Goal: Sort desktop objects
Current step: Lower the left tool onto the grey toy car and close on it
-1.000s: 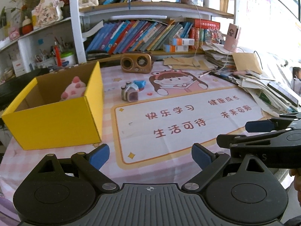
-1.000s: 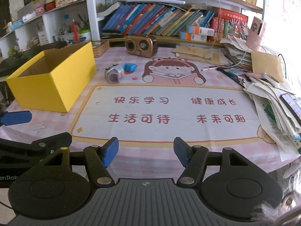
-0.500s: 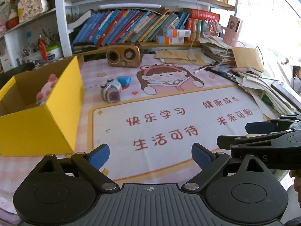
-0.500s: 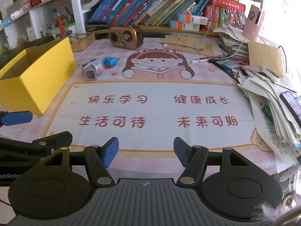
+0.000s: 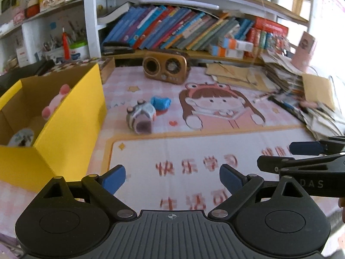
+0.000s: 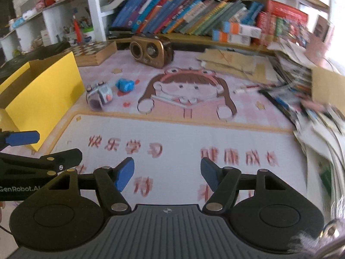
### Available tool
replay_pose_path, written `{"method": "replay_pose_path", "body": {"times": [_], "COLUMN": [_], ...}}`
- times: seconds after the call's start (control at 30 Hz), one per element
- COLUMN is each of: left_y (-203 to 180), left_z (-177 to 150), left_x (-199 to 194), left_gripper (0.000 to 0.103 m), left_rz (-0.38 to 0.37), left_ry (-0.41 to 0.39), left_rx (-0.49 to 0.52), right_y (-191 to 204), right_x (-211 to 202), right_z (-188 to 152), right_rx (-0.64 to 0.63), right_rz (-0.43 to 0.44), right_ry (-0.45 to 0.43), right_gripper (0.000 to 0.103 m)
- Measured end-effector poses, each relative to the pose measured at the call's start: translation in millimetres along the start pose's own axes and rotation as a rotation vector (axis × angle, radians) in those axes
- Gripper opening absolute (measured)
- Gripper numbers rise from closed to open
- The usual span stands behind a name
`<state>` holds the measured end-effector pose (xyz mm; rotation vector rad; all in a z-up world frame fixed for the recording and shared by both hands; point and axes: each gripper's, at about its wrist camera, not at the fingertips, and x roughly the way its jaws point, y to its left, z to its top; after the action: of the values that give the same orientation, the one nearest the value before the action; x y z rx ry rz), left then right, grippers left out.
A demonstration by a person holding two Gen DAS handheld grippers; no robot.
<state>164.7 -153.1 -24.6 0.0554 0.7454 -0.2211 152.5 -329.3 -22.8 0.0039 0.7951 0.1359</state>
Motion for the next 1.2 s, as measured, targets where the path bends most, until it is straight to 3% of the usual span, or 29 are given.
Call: {"method": "replay_pose_path", "body": {"times": [0.13, 0.5, 0.9, 1.2], "left_y": [1, 18, 25, 33], "left_z": [16, 48, 62, 59], "left_x": [18, 67, 113, 138], "left_gripper": [0.095, 0.095, 0.088, 0.079], "left_rz": [0.065, 0.159, 0.198, 0.182], "left_ry": [-0.024, -0.041, -0.013, 0.022], "left_rx": [-0.018, -0.049, -0.079, -0.095], "right_y": [-8, -15, -4, 0], "right_x": [19, 69, 114, 133], "right_z": [23, 79, 119, 126], "right_rx": [-0.028, -0.117, -0.183, -0.207], "right_rz": [0.032, 0.126, 0.216, 0.245], "right_ry": [-0.016, -0.088, -0.097, -0.066], "right_gripper": [0.066, 0.071, 0.073, 0.073]}}
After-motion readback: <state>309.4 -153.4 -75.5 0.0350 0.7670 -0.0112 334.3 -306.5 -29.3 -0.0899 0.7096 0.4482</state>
